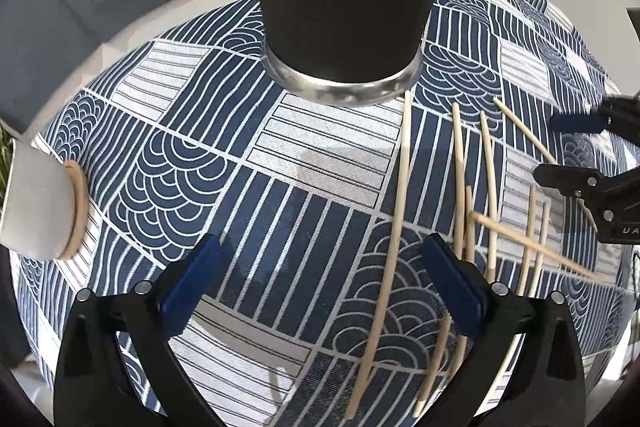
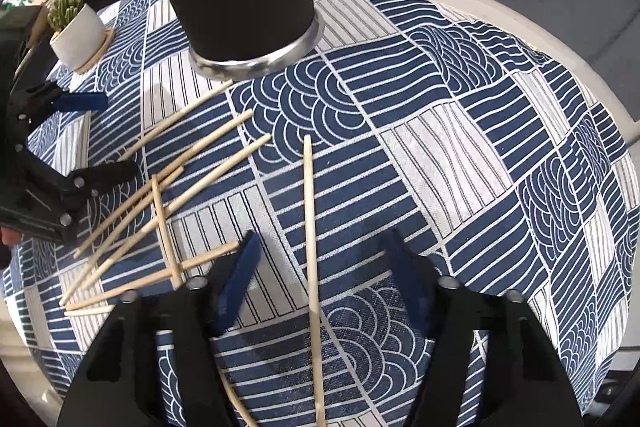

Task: Organize utensils
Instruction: 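Return to the stick pile and grasp one stick with each tool, then lift both sticks upright and carry them above the black cup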

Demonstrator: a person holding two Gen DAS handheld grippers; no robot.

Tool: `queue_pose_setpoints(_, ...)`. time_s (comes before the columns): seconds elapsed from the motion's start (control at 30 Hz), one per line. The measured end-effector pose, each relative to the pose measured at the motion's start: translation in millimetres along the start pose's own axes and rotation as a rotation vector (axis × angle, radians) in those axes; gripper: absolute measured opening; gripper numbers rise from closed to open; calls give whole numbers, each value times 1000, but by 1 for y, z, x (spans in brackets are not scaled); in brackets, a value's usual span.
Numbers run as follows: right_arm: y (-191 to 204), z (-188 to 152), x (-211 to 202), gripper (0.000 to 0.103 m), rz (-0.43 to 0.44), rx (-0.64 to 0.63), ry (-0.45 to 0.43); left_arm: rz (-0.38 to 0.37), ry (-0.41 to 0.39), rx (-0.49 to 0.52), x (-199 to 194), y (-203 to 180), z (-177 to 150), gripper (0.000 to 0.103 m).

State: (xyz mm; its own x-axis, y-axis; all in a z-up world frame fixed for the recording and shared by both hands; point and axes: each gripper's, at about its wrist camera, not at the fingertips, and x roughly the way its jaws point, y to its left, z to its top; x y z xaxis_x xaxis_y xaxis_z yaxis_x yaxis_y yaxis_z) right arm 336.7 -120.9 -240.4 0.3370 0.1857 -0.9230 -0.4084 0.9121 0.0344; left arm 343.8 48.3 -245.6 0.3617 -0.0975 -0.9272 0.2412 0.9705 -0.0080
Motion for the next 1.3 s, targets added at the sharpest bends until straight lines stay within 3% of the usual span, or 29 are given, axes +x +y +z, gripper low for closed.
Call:
queue_pose_setpoints(0.13, -3, -2, -1, 22, -10, 24, -18, 10, -8, -4, -2, 2, 2, 97)
queue_pose_setpoints(0.3, -5, -6, -2, 7, -30, 25, -28, 19, -27, -27, -5, 10, 4, 85)
queue_pose_setpoints(0.5, -14, -7, -5, 5, -42, 22, -24, 27, -39, -57, -14, 25, -1, 47)
queue_pose_setpoints(0.63, -25, -5, -5, 5, -54, 46, -18, 13, -36, -13, -18, 19, -5, 12)
queue_pose_setpoints(0.73, -34, -5, -6, 5, -51, 75, -11, 49, -38, 12, -19, 13, -6, 11)
queue_pose_setpoints(1.03, -50, -2, -32, 5, -9, 117, -71, 53, -6, -28, -25, 13, -23, 5)
queue_pose_setpoints(1.3, -43, 11, -58, 5, 22, 137, -163, 23, -16, -133, -48, 32, -40, 4)
